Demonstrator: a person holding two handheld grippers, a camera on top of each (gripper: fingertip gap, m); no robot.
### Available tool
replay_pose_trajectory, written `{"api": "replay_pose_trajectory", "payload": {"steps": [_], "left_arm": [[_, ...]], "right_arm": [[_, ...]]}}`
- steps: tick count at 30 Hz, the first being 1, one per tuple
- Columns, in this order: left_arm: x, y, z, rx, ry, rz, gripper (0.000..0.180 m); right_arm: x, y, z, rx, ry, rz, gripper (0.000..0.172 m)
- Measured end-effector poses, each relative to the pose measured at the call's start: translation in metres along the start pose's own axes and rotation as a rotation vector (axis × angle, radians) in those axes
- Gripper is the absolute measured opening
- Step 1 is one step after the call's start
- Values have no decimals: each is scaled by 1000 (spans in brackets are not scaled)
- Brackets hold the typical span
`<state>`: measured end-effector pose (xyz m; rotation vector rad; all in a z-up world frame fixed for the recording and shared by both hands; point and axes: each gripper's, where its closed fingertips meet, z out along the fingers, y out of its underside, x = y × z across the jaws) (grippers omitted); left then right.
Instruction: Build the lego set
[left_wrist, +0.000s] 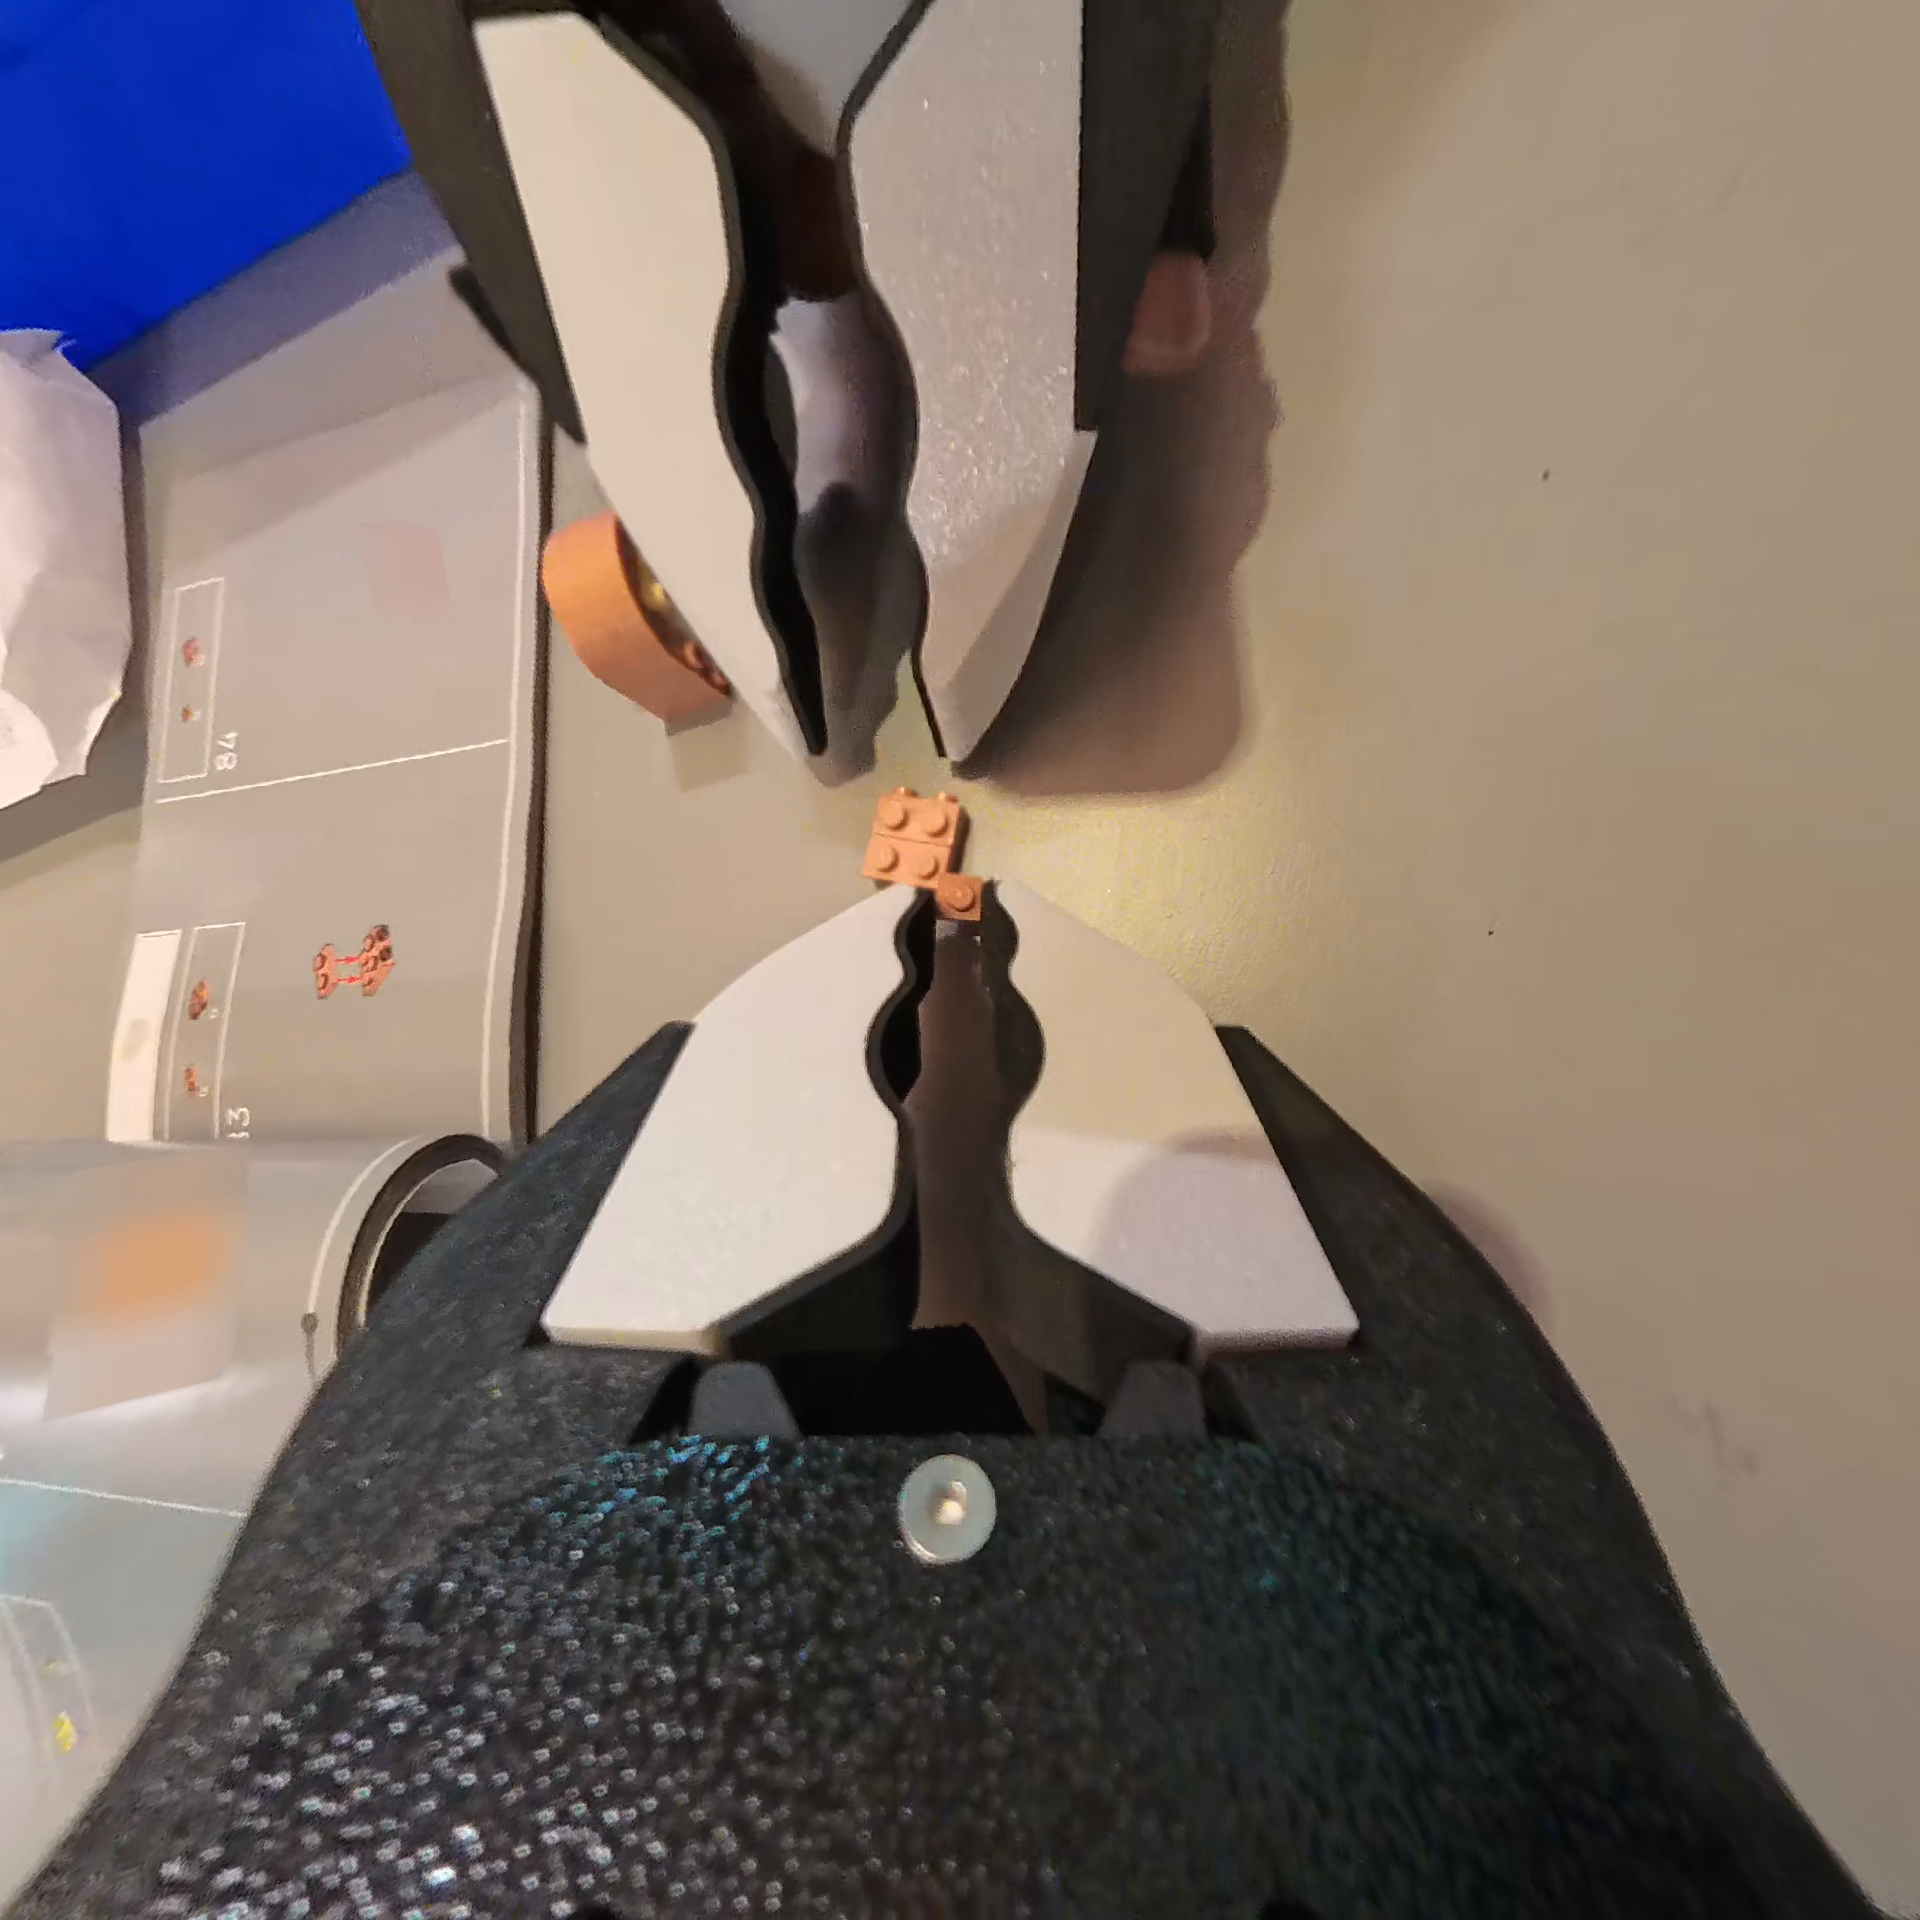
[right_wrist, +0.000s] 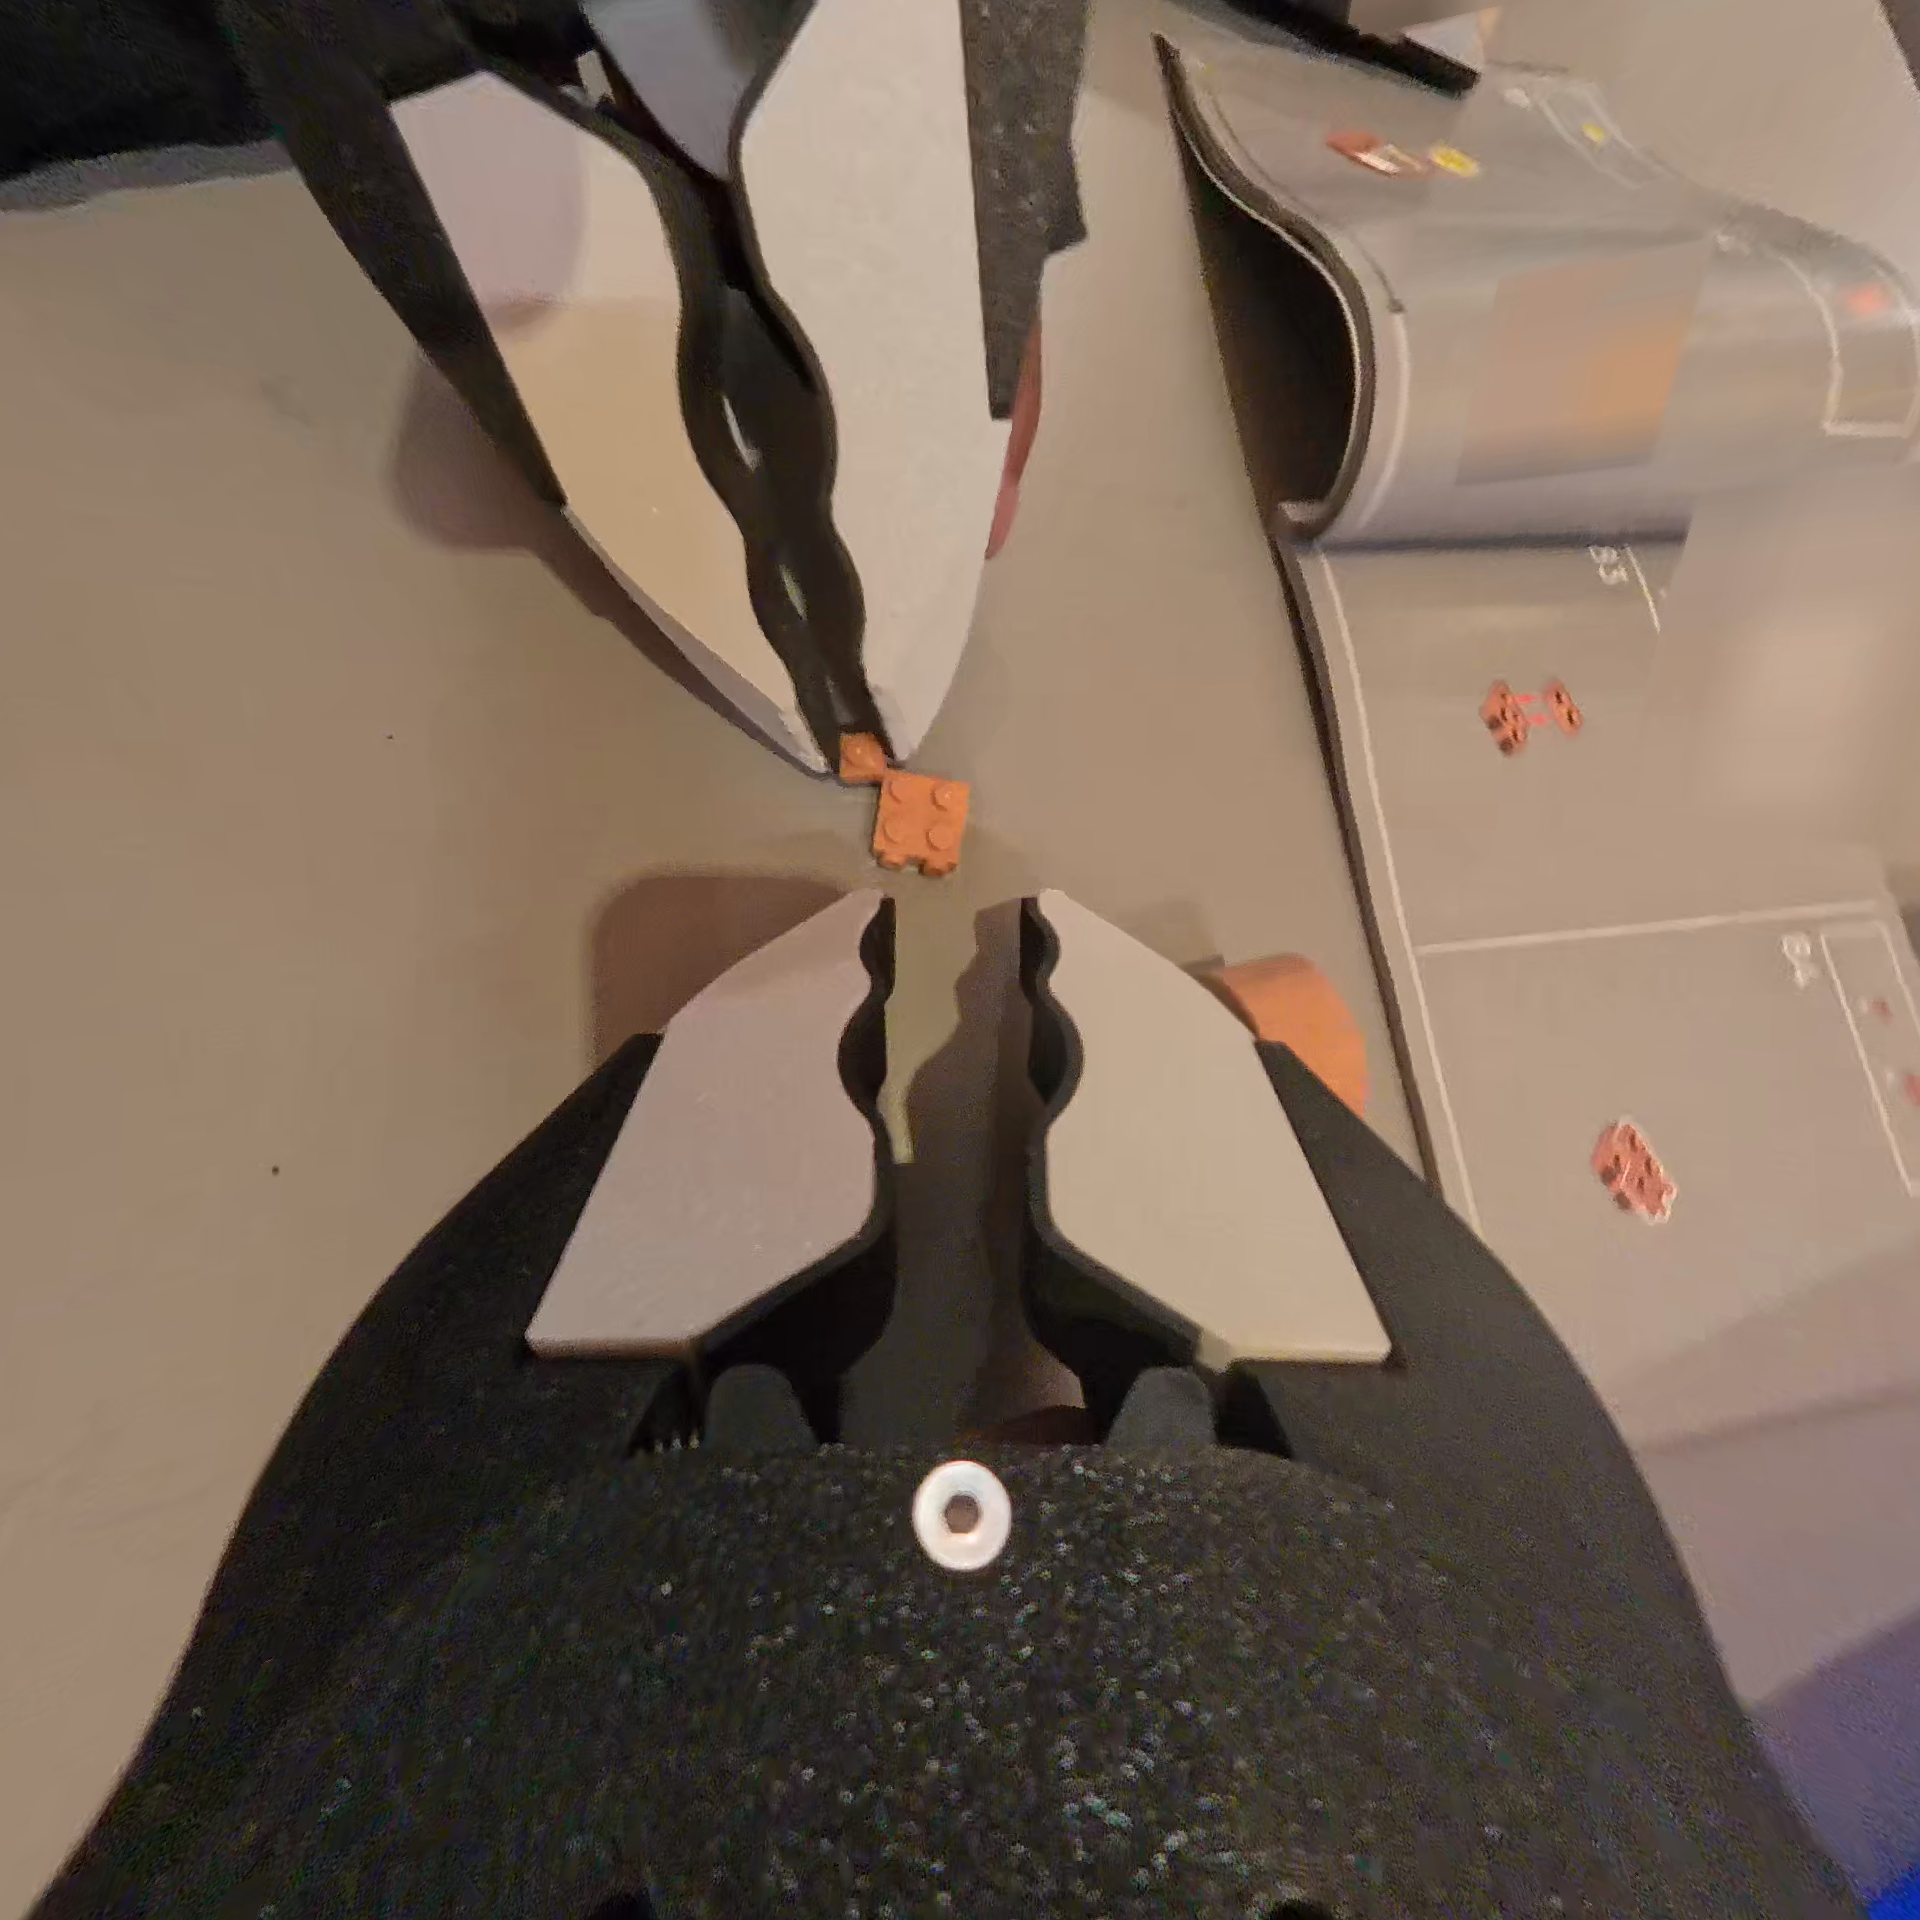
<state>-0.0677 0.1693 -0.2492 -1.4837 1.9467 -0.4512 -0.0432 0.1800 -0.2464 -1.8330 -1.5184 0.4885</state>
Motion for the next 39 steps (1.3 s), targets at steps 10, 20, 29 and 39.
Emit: {"api": "replay_pose_trajectory", "payload": {"steps": [10,20,29,39], "left_arm": [[-1,0,0,6,-5,-7,8],[-5,0,-1,16,-18,-22,8],[-6,0,-1,17,-19,-28,8],[-5,0,0,17,-14,-29,8]], "right_arm": [[-6,0,-3,17,22,18,24],[-8,-2,-2,20,16,14,24],[0,-3,3,1,62,83,29],[0,-5,6,-10,78,119,30]]}}
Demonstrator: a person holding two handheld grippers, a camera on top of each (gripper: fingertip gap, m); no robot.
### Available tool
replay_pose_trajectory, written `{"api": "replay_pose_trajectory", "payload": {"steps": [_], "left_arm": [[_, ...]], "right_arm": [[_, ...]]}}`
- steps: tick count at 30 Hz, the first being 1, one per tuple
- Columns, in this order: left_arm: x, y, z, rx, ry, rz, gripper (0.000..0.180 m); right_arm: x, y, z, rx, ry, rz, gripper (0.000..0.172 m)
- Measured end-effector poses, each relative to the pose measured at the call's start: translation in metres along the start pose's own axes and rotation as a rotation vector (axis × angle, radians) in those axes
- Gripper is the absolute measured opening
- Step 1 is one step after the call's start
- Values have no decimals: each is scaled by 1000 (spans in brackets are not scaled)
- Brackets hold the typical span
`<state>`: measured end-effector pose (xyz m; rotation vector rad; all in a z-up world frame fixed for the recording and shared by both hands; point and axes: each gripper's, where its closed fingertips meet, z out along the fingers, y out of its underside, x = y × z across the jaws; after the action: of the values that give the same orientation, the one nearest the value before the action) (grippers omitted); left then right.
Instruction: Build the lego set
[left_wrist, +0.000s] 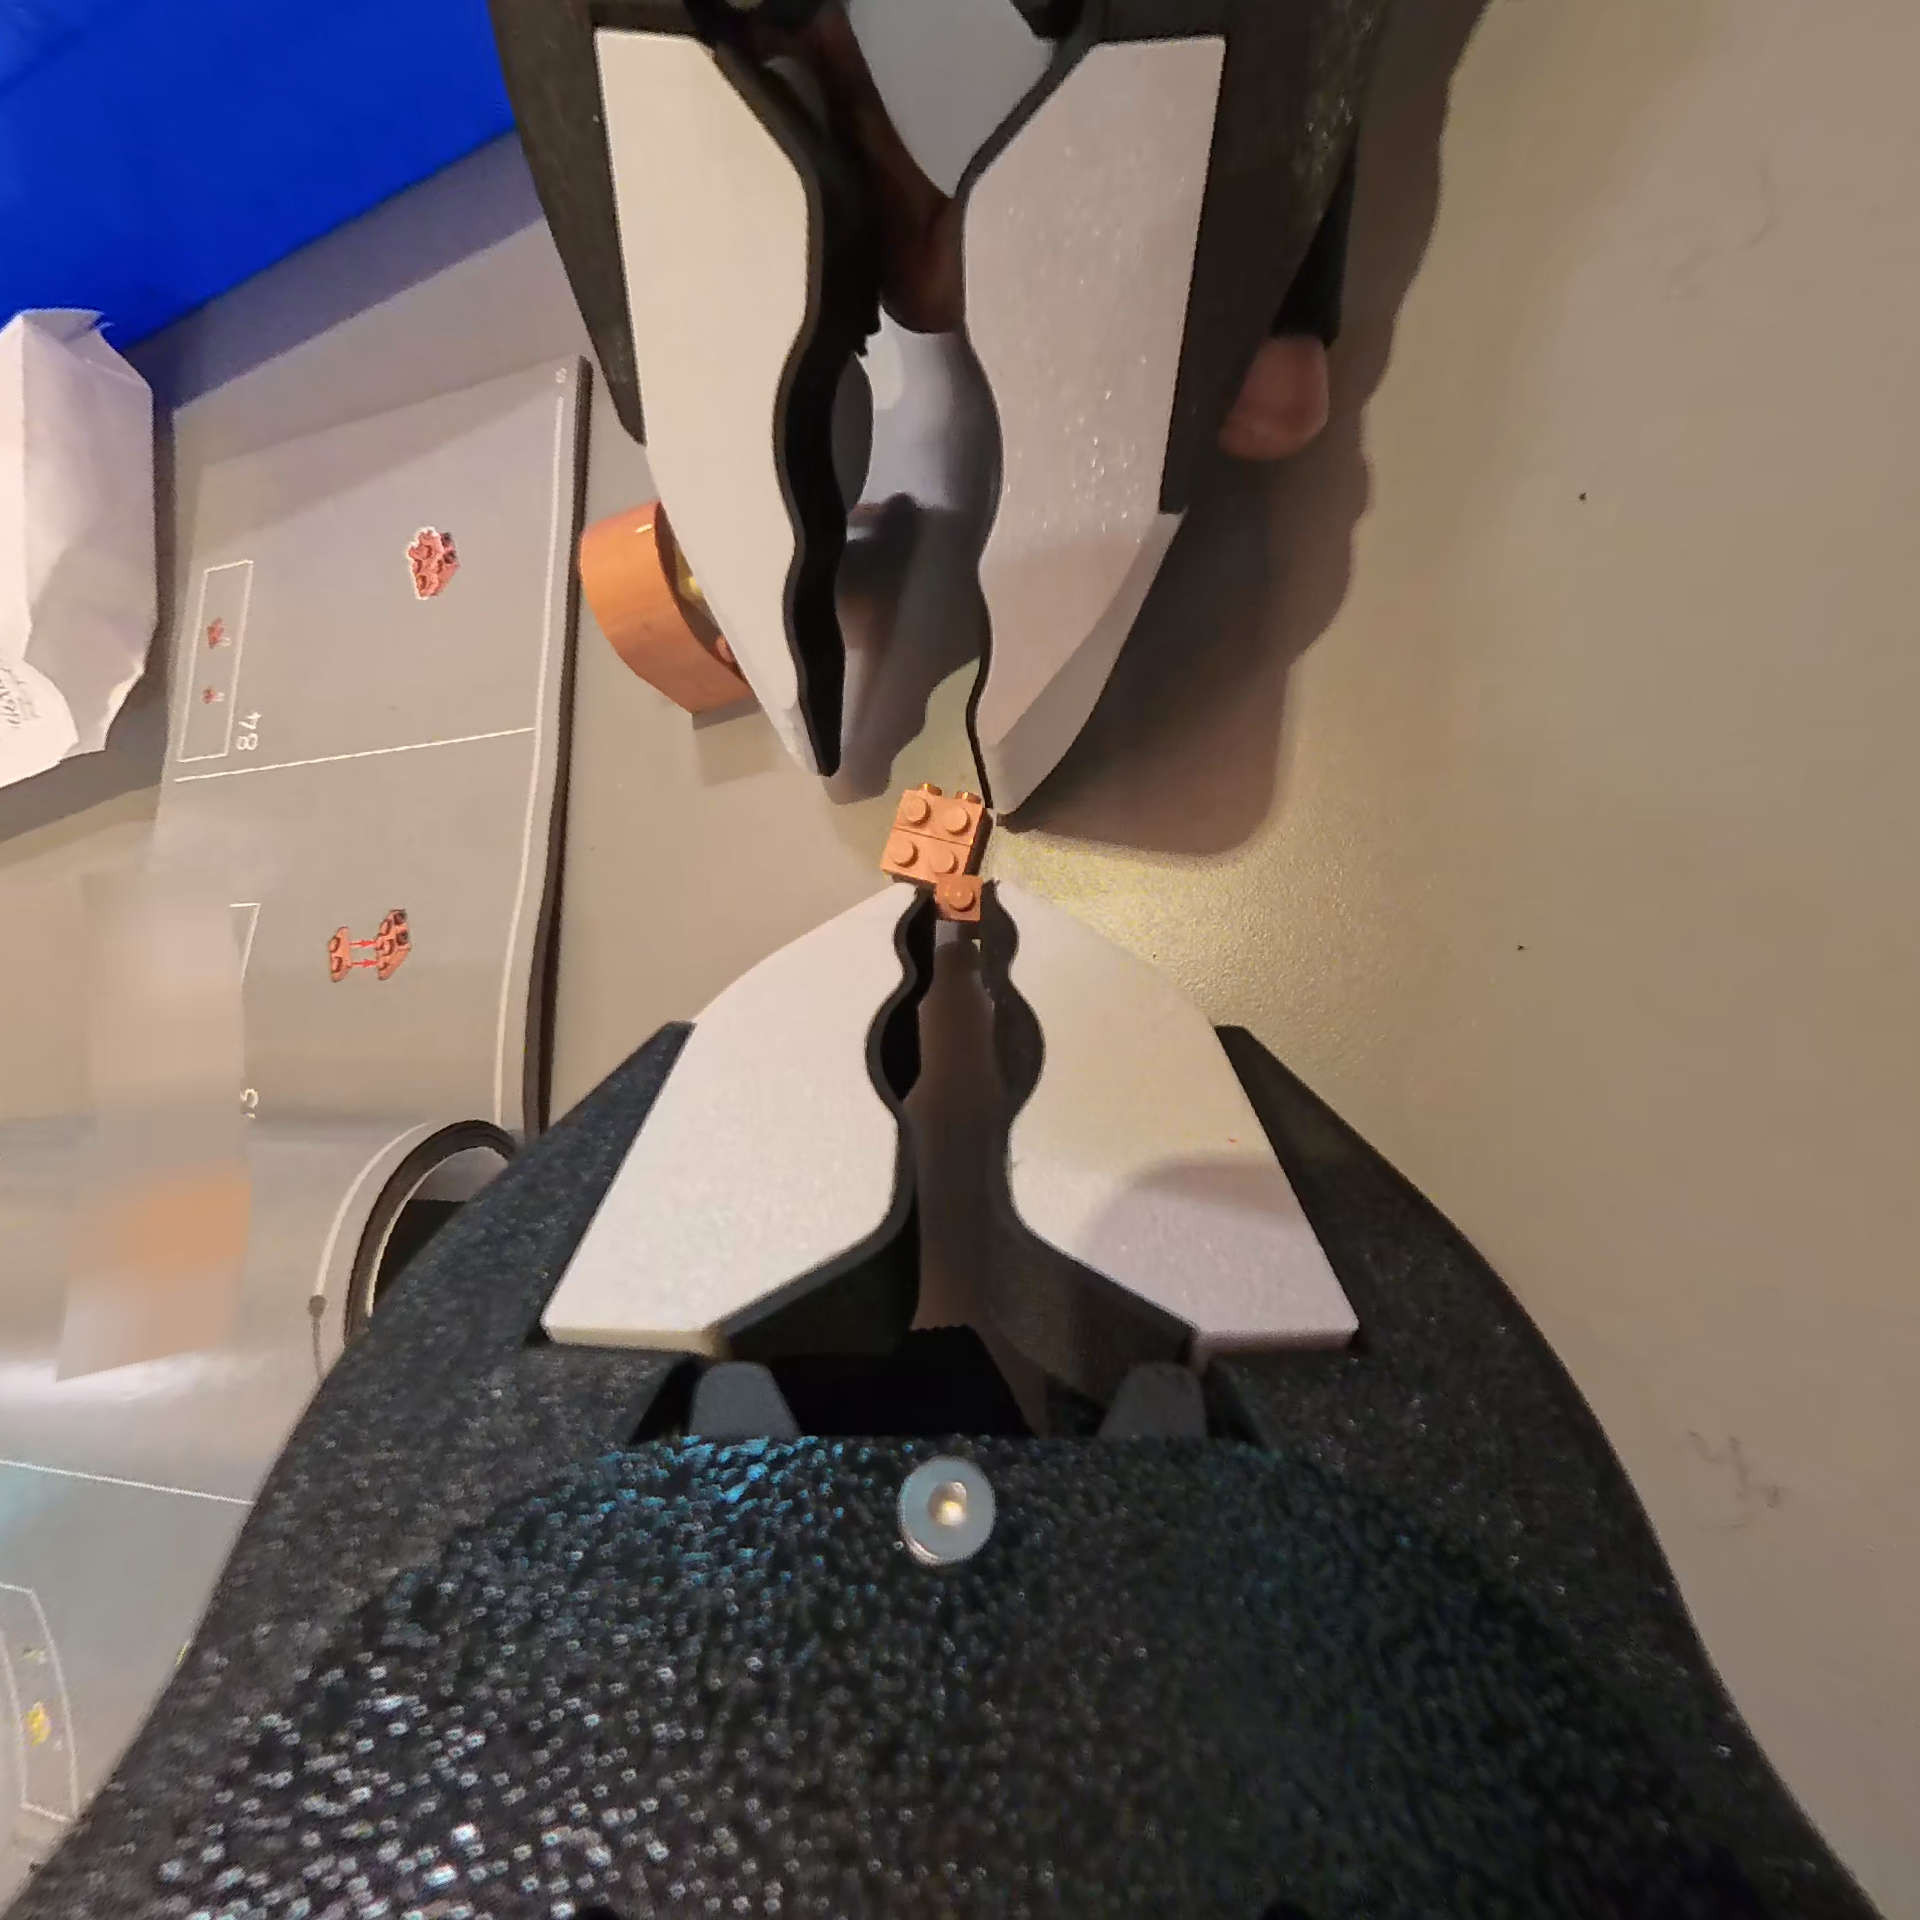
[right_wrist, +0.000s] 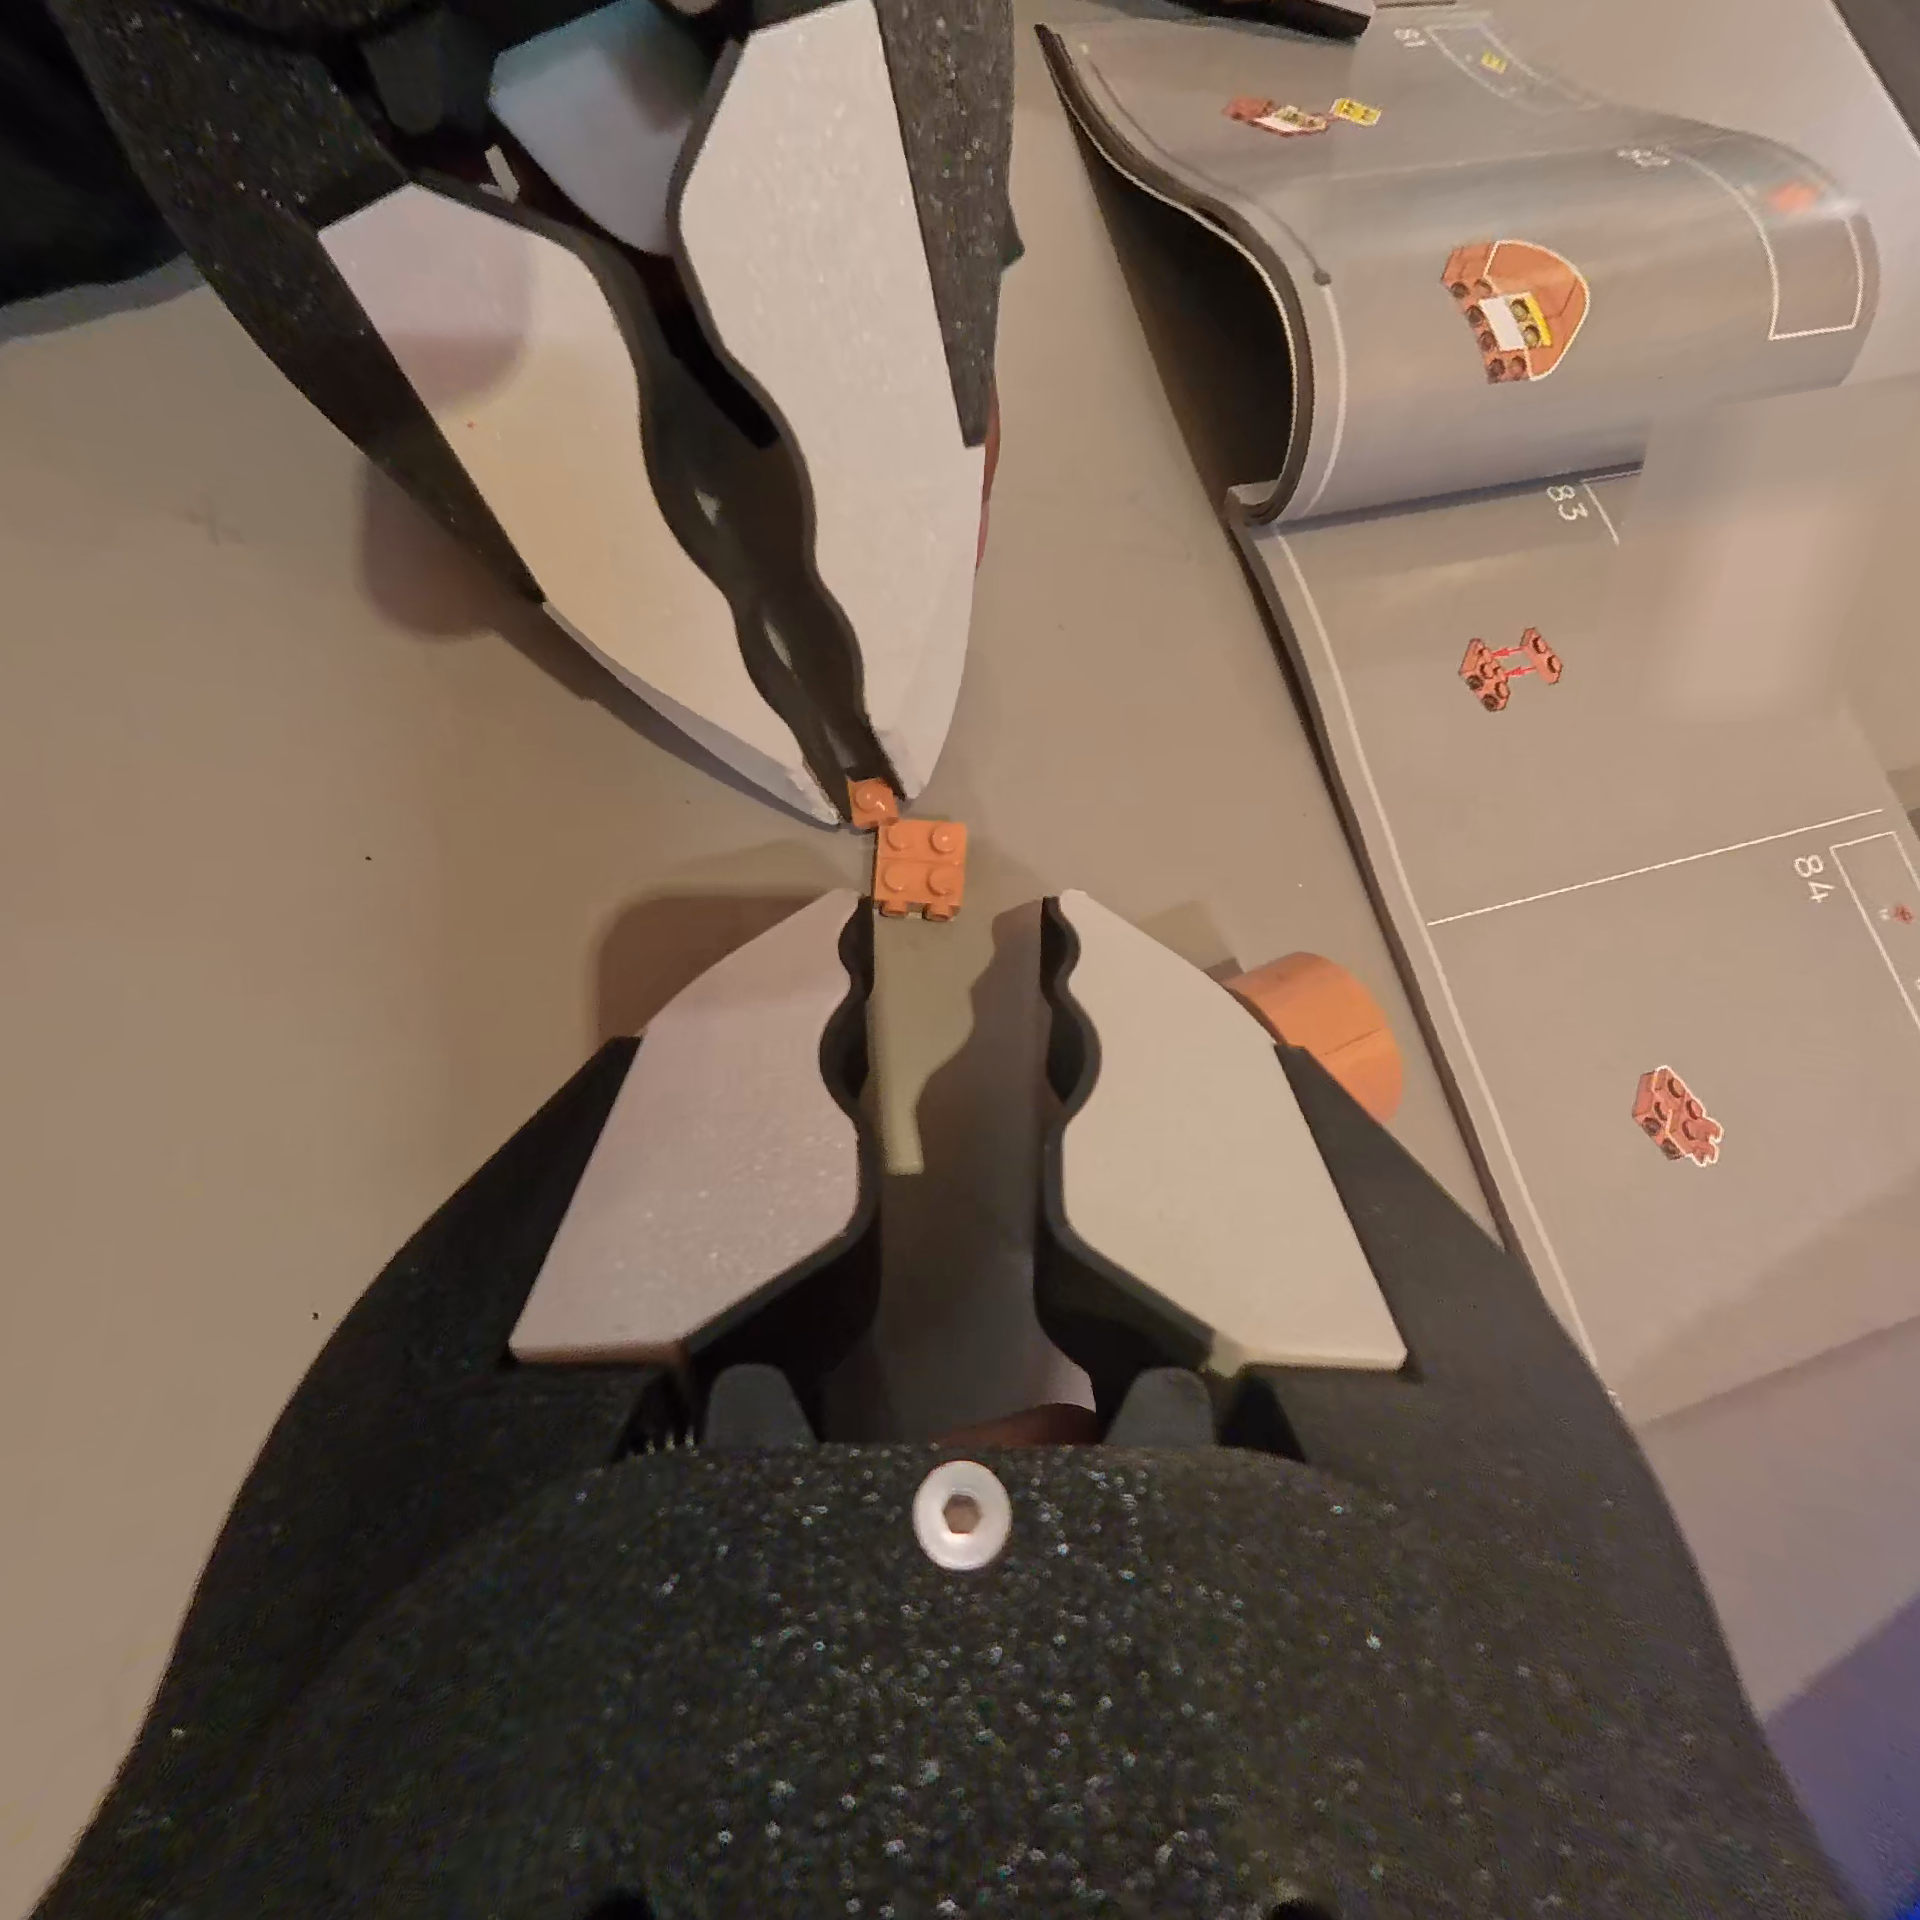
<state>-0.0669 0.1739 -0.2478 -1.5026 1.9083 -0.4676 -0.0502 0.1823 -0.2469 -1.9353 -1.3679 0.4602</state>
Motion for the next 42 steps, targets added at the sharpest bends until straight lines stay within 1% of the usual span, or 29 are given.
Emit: {"api": "replay_pose_trajectory", "payload": {"steps": [11,14,17,22,31,42], "left_arm": [[1,0,1,2,5,-3,8],[1,0,1,3,7,-3,8],[1,0,1,3,6,-2,8],[-2,-3,-3,29,-2,-13,8],[3,-6,-4,48,20,-5,8],[8,-6,-4,62,70,-43,8]], "right_arm": [[-7,-3,2,3,-30,-25,30],[-7,-5,4,0,-27,-20,25],[-7,-5,4,3,-22,-27,16],[-9,-5,4,8,-37,-52,15],[-21,-9,2,37,-83,-153,15],[-25,-10,0,60,-89,-192,15]]}}
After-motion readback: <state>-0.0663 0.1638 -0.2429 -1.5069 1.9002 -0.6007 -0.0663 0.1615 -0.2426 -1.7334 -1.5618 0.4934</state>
